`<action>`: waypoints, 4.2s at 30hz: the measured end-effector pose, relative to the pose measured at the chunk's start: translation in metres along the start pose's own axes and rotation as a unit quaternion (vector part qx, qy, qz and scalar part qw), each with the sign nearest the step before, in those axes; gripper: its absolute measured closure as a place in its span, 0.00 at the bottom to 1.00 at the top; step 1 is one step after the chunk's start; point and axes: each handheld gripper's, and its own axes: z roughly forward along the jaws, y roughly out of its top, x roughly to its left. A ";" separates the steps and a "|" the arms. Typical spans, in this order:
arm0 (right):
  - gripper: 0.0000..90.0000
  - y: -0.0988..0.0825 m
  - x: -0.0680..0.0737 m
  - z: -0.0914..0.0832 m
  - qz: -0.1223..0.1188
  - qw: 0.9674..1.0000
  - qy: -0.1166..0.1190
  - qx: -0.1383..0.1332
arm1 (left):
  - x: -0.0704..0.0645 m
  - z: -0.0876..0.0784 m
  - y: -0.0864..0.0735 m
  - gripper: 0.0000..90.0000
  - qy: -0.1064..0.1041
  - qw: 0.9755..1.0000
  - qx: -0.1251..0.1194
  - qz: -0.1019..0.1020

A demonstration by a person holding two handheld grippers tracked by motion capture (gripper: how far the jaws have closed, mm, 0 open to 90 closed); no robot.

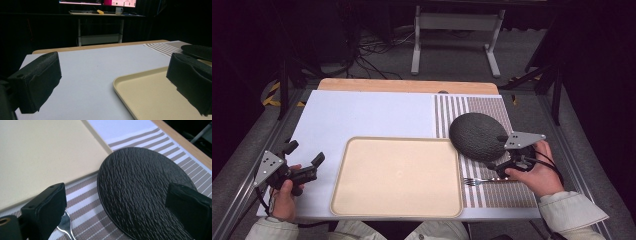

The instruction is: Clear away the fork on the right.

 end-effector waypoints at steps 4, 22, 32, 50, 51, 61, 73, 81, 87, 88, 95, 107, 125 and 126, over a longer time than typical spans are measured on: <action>0.05 0.002 -0.002 0.000 -0.006 1.000 0.008 0.025 | 0.000 0.000 0.000 0.00 0.000 1.000 0.001 0.000; 0.07 0.017 -0.010 0.009 -0.051 0.987 0.057 0.138 | 0.000 0.000 0.000 0.00 0.004 1.000 0.000 0.000; 0.11 0.015 -0.011 0.016 -0.066 0.977 0.093 0.178 | 0.000 0.000 0.000 0.00 0.005 1.000 -0.001 0.000; 0.49 -0.004 0.001 0.037 -0.111 0.936 0.178 0.283 | 0.000 0.000 0.000 0.00 0.005 1.000 -0.002 0.000; 0.50 -0.004 0.002 0.038 -0.120 0.934 0.177 0.287 | 0.000 0.000 0.000 0.00 0.005 1.000 -0.002 0.001; 0.68 -0.006 0.005 0.045 -0.171 0.912 0.189 0.322 | 0.000 0.000 0.000 0.00 0.005 1.000 -0.001 0.002; 0.86 -0.008 0.007 0.051 -0.221 0.889 0.207 0.344 | 0.000 0.000 0.000 0.00 0.004 1.000 -0.002 0.001; 0.87 -0.009 0.006 0.051 -0.229 0.886 0.214 0.342 | 0.000 0.000 0.000 0.00 0.004 1.000 -0.003 0.001; 0.87 -0.006 0.004 0.047 -0.227 0.894 0.206 0.328 | 0.000 0.000 0.000 0.00 0.003 1.000 -0.001 0.001; 0.87 -0.004 0.004 0.046 -0.225 0.895 0.205 0.327 | 0.000 0.000 0.000 0.00 0.003 1.000 -0.001 0.001; 0.87 0.012 0.000 0.033 -0.215 0.905 0.190 0.313 | 0.000 0.000 0.000 0.00 0.003 1.000 -0.002 0.000; 0.87 0.034 -0.004 0.019 -0.201 0.922 0.170 0.283 | 0.000 0.000 0.000 0.00 0.003 1.000 -0.003 0.000; 0.87 0.074 0.006 0.016 -0.141 0.953 0.143 0.225 | -0.001 0.000 0.000 0.00 0.001 1.000 -0.001 -0.001; 0.87 0.076 0.007 0.017 -0.132 0.956 0.144 0.218 | 0.000 0.000 0.000 0.00 0.000 1.000 0.000 0.001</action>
